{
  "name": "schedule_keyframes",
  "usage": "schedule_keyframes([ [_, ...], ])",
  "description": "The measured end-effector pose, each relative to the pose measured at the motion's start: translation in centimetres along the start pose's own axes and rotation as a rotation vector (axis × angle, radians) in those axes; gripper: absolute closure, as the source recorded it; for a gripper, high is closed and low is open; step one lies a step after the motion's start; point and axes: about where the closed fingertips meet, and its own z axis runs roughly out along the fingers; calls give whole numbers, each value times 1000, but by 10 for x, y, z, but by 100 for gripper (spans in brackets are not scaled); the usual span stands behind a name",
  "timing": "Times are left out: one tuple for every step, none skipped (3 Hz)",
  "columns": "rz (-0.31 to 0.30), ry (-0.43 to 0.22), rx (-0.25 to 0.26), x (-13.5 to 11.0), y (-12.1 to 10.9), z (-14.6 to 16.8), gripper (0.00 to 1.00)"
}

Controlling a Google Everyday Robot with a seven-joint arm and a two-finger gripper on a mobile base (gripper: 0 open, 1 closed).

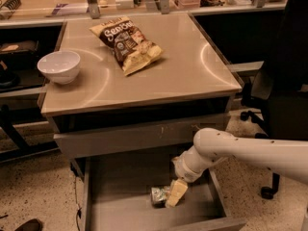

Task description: Pick 7up can from middle drawer and place on counter

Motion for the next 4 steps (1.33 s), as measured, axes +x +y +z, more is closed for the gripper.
schedule_keyframes([
  [-24,-8,-4,3,5,20,0],
  [-44,0,5,13,6,51,0],
  [-57,-2,31,20,-2,69,0],
  [-60,-6,43,26,-8,85,0],
])
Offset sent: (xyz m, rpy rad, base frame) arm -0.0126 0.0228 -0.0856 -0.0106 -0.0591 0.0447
